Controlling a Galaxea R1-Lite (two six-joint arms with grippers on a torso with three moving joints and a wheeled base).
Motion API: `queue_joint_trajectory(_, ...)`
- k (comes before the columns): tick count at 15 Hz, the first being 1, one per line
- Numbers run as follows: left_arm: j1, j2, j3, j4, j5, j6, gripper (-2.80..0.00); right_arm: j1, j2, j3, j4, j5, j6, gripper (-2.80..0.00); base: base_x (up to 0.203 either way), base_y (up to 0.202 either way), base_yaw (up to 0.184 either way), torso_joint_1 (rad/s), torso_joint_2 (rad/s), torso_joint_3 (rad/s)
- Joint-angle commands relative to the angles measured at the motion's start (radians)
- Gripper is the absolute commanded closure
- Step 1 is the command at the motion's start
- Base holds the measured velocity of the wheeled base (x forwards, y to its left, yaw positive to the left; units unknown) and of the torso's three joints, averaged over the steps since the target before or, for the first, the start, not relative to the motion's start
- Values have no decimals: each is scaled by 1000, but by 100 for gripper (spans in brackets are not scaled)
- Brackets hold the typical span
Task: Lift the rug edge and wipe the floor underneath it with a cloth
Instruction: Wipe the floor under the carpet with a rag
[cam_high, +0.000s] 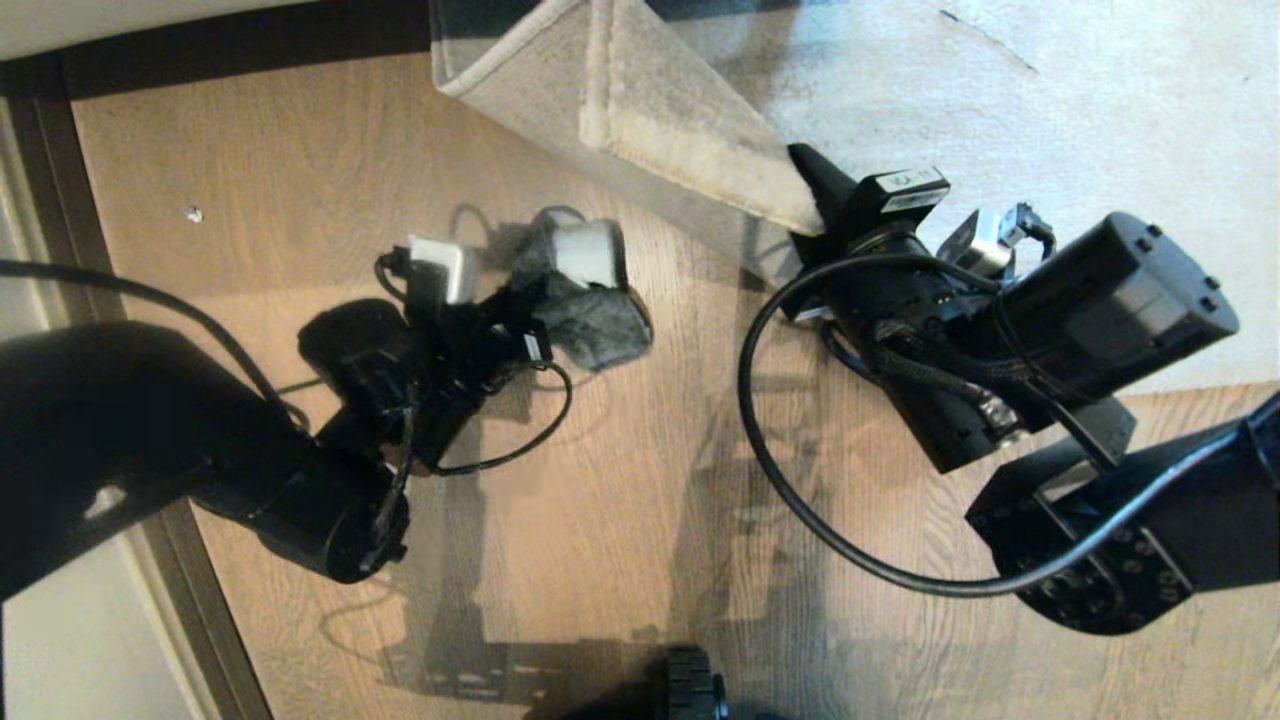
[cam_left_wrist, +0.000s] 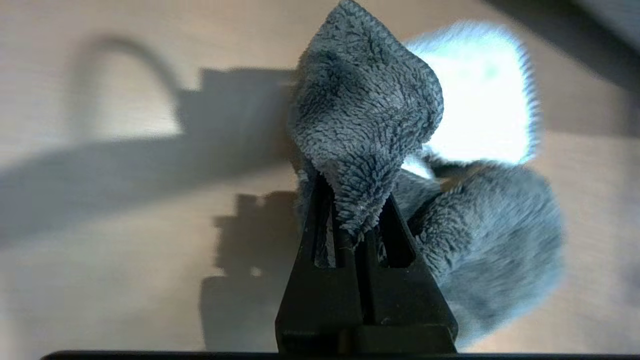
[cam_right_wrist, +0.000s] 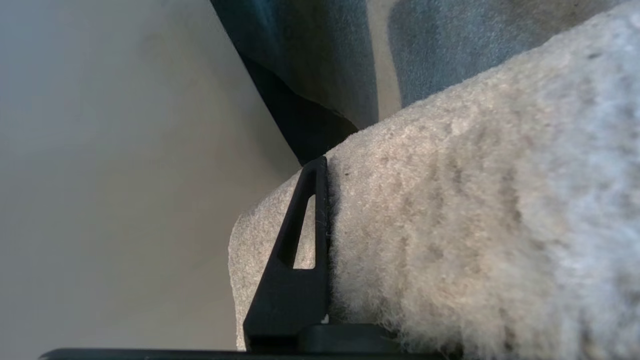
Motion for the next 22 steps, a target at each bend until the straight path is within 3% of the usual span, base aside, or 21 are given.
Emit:
queue_joint_trajectory(1, 80, -24, -35, -49, 4, 0, 0, 2, -4, 3, -44, -2, 7, 0, 0, 0, 0, 0, 0, 0)
queue_joint_trajectory(4, 150, -38, -81, -49, 6, -6, 0, 2, -2, 12, -44, -2, 7, 0, 0, 0, 0, 0, 0, 0)
queue_joint_trajectory(9, 126, -107, 4, -49, 9, -4, 0, 3, -2, 16, -44, -2, 7, 0, 0, 0, 0, 0, 0, 0)
queue_joint_trajectory(12, -19, -180, 148, -49, 61, 5, 0, 3, -2, 19, -44, -2, 7, 0, 0, 0, 0, 0, 0, 0)
queue_joint_trajectory(16, -274, -240, 332, -49, 236, 22, 0, 3, -1, 18, -44, -2, 7, 0, 0, 0, 0, 0, 0, 0)
queue_joint_trajectory(19, -418, -227, 352, -49, 383, 20, 0, 3, -1, 13, -44, -3, 9, 0, 0, 0, 0, 0, 0, 0)
queue_joint_trajectory(22, -540, -165, 341, -49, 479, 13, 0, 3, -1, 15, -44, -4, 9, 0, 0, 0, 0, 0, 0, 0)
